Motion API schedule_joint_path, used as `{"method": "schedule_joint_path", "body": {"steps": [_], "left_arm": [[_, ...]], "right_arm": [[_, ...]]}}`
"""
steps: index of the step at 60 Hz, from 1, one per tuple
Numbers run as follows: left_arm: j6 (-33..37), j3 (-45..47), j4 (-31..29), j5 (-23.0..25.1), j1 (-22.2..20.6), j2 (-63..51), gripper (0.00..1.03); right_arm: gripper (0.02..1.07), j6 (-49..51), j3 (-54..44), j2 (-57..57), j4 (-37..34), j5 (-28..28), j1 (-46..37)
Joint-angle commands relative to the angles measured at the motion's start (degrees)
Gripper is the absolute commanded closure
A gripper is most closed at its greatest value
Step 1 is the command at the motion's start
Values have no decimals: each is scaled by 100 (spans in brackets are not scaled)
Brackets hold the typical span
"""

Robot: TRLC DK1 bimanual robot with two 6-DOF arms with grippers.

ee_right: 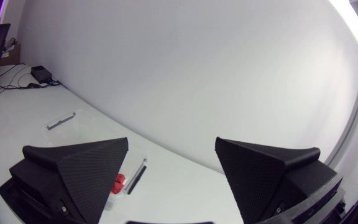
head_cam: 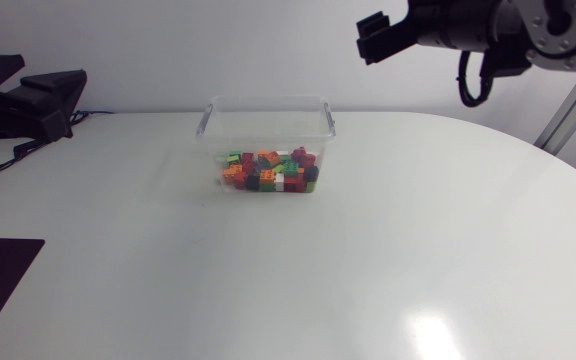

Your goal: Place the duplo bricks in the container

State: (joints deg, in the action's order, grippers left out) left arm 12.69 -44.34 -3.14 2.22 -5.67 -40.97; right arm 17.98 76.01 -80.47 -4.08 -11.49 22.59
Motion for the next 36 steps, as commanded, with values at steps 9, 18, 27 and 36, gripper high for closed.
{"method": "schedule_joint_path", "body": {"steps": [9,18,27,36], "left_arm": [[102,364,-170,-46,163,775,5],[217,628,-179,24,163,1056,5],[225,848,-258,139,163,1372,5],[155,1015,-302,139,163,1733,5]], "right_arm": [[6,-57,-1062,1288,153,-337,-290],[6,30,-1730,2088,126,-337,-615],[6,215,-2327,2949,30,-346,-677],[6,180,-3118,3837,56,-398,-958]]}}
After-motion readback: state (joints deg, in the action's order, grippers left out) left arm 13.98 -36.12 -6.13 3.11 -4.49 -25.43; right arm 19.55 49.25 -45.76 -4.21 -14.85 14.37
